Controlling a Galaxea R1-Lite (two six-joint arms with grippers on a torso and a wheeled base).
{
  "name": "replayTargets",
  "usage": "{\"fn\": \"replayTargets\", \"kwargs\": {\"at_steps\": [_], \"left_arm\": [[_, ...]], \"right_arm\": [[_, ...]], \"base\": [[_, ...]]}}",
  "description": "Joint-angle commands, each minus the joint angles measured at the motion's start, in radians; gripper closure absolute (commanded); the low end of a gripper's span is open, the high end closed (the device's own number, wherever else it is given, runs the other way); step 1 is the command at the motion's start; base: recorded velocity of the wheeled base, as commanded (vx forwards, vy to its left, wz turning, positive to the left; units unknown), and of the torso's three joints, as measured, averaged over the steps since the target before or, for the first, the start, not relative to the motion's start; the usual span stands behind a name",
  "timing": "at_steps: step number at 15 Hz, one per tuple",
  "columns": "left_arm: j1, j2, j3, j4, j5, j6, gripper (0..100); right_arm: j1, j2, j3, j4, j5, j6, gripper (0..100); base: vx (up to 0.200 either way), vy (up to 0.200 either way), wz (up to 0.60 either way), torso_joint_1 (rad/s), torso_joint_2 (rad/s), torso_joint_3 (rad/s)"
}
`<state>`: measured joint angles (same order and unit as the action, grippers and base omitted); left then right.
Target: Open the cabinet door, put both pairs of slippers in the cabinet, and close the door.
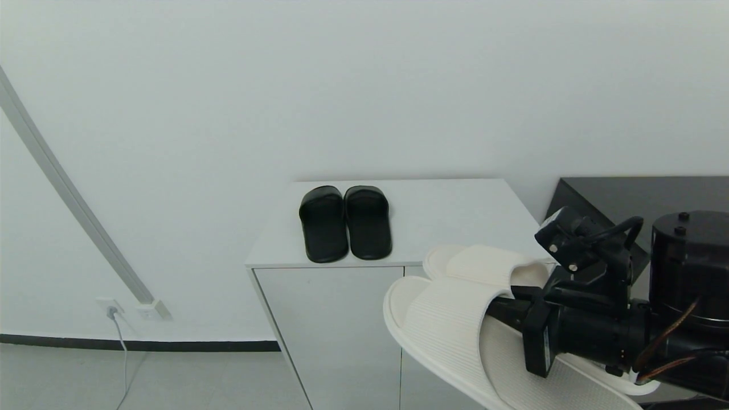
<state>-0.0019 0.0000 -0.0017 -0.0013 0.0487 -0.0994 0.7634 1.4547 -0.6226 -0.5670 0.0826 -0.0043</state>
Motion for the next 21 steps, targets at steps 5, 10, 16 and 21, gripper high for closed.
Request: {"fn": "replayTargets", "kwargs": {"at_steps": [5, 10, 16, 21], "left_arm": [[0.000, 0.002, -0.001, 0.000, -0.001, 0.000, 0], [0.000, 0.000, -0.001, 0.000, 0.000, 0.001, 0], [0.000, 0.002, 0.000, 0.000, 0.000, 0.000, 0], [0.000, 0.002, 0.000, 0.000, 0.000, 0.000, 0]], "right_arm": [[0.001, 0.004, 0.000, 0.001, 0.000, 0.000, 100], [0.001, 0.003, 0.015, -0.001, 0.000, -0.002, 100], [0.001, 0.001, 0.024, -0.001, 0.002, -0.006, 100], [0.001, 0.001, 0.026, -0.001, 0.002, -0.006, 100]], "base": [[0.000, 0.000, 0.00, -0.129, 0.31, 0.174], [0.000, 0.000, 0.00, -0.228, 0.55, 0.320], [0.000, 0.000, 0.00, -0.201, 0.52, 0.312], [0.000, 0.000, 0.00, -0.166, 0.49, 0.321]]}}
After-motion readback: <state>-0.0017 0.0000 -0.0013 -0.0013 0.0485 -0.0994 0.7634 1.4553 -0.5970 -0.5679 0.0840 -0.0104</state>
